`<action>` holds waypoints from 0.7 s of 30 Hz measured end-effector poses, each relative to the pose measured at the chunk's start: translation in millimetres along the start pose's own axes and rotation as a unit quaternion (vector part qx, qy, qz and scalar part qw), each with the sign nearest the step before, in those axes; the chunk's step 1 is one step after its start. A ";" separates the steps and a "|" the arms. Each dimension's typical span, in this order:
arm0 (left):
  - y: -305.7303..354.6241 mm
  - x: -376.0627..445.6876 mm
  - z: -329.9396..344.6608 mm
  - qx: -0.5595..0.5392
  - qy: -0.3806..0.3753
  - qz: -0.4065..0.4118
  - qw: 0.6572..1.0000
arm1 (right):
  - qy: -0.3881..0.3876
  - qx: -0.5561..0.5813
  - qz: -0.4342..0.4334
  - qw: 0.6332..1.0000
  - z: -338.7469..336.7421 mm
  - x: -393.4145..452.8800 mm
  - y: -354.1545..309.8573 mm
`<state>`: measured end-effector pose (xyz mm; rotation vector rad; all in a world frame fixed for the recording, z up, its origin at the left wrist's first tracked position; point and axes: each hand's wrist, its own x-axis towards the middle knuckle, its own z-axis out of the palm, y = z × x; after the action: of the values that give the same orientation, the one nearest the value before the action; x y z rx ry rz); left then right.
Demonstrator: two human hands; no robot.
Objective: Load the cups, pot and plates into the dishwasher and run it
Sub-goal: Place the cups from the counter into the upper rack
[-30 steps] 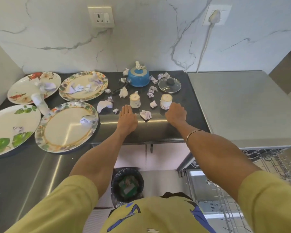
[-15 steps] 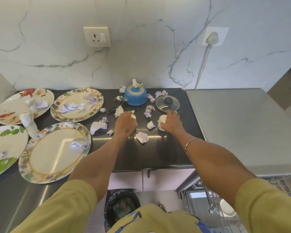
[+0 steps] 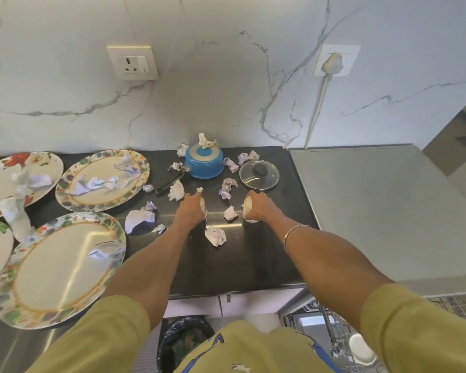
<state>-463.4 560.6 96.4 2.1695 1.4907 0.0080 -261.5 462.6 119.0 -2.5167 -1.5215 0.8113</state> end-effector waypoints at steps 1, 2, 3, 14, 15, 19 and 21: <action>-0.5 0.4 -0.1 -0.003 0.005 0.000 1.000 | -0.003 -0.001 -0.002 1.000 -1.4 0.5 0.4; -0.7 0.1 -0.9 -0.006 0.009 0.001 1.000 | -0.006 0.000 -0.003 1.000 -2.7 0.9 1.4; -1.1 -1.0 -1.3 -0.010 0.011 0.005 1.000 | -0.007 0.003 -0.003 1.000 -3.9 0.7 3.0; 13.0 -27.3 -18.1 -0.016 0.046 0.064 0.997 | 0.108 0.024 0.038 0.993 -29.1 -35.8 36.9; 17.7 -30.1 -19.0 -0.012 0.045 0.072 0.996 | 0.115 0.024 0.045 0.992 -29.7 -41.6 39.0; 47.1 -48.2 -17.2 -0.001 0.042 0.120 0.992 | 0.132 0.033 0.063 0.989 -25.7 -68.2 46.9; 62.4 -60.4 -13.3 0.005 0.037 0.147 0.988 | 0.144 0.033 0.076 0.986 -21.0 -82.7 50.3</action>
<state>-436.8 496.0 149.7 2.4015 1.1968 0.1834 -241.2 371.5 152.4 -2.5863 -1.2053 0.4763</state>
